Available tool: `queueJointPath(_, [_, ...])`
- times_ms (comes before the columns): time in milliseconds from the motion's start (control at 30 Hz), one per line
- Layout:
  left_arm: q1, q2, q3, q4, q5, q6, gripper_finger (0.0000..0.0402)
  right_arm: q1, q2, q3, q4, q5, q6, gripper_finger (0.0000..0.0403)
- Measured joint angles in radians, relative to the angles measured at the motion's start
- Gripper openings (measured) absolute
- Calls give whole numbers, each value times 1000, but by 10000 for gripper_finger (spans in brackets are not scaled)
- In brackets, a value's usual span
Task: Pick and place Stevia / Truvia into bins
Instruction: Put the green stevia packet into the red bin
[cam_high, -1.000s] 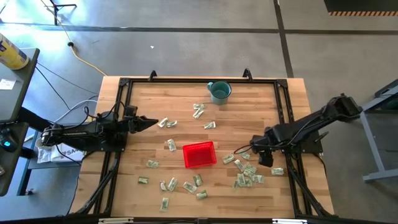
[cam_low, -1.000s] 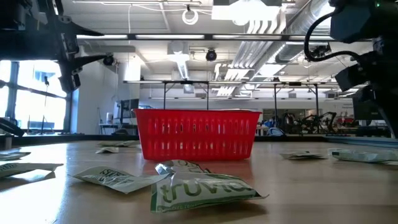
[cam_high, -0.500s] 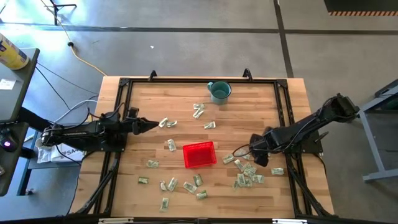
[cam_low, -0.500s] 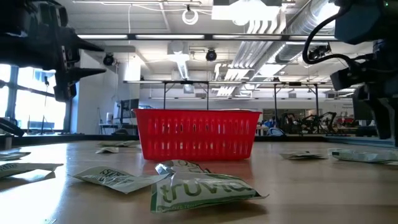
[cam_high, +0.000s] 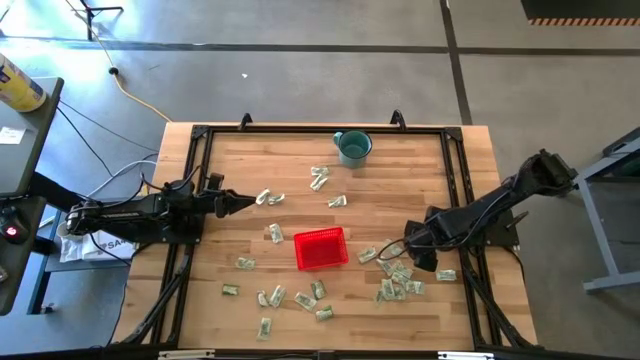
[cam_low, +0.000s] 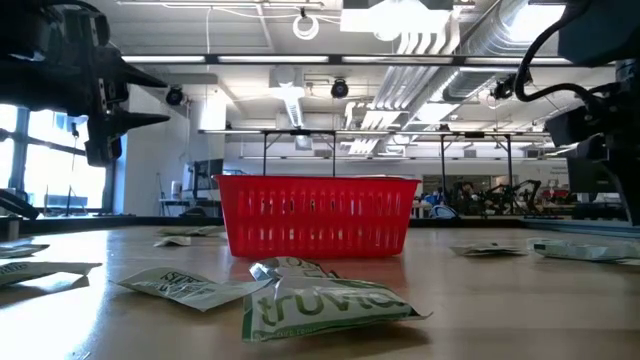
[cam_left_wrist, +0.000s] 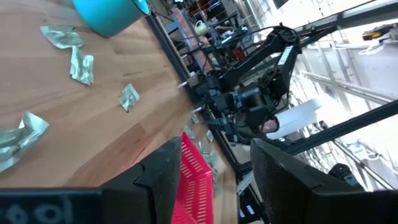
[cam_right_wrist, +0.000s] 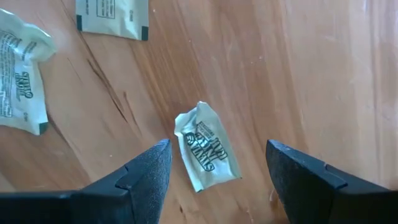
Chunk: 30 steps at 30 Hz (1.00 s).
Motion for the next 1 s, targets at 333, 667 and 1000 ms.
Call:
queueJointPath(333, [0,0,0,0,0,2,227,9,-1,-66,102,-44,-4,252])
queueJointPath(667, [0,0,0,1,-3,45,227,8,-2,-70,87,-35,76,249])
queueJointPath(1000, [0,0,0,2,-3,59,227,8,0,-71,117,-46,258,112])
